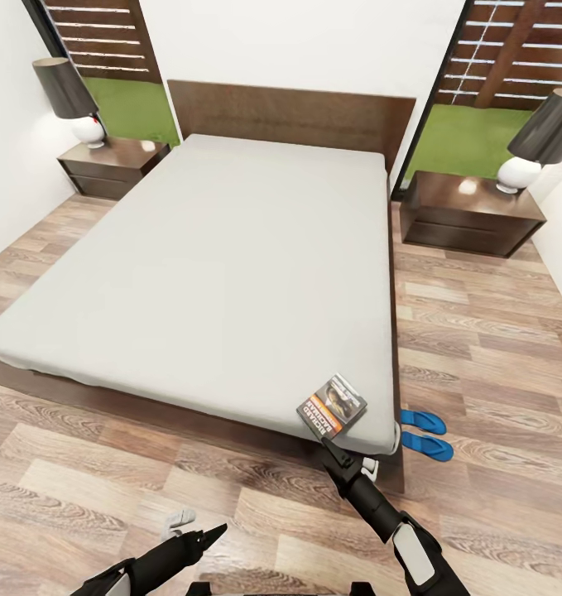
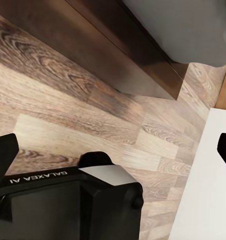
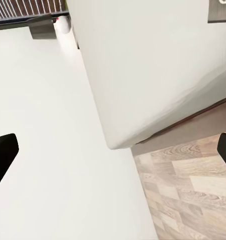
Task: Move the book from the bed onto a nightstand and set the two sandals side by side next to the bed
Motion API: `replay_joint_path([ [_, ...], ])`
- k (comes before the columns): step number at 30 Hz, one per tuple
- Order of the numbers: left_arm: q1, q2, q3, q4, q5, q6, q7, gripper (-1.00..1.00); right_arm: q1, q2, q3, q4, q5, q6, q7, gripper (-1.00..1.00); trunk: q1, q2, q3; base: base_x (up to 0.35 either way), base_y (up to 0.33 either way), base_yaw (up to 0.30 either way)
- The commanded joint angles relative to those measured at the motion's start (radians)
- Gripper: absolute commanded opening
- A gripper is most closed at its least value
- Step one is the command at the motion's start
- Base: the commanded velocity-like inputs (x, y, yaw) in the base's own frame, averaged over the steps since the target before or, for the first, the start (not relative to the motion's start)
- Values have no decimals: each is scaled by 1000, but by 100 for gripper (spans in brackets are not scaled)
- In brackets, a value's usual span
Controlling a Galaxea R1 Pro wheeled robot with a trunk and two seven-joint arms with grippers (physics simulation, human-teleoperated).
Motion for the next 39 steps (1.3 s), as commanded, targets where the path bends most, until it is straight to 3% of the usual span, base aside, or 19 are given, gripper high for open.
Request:
replay_joint_path([
  [1,0,0,-5,1,8,-1,-3,100,-1,1,-4,0,-1,8,2,100,4,-8,-4,0,0,0],
  [28,0,1,-5,0,7,0,-7,100,-1,0,-6,-1,-1,8,3,100,108,-197,-88,0,0,0],
  [31,0,0,-5,0,7,0,-7,100,-1,0,-9,-2,-2,8,4,100,108,-197,-88,0,0,0],
  [34,0,1,-4,0,7,-1,-8,100,-1,0,-31,-3,-2,8,4,100,108,-197,-88,0,0,0],
  [39,0,1,-4,0,7,0,-9,100,-1,-1,-105,-1,-2,8,4,100,108,-197,-88,0,0,0],
])
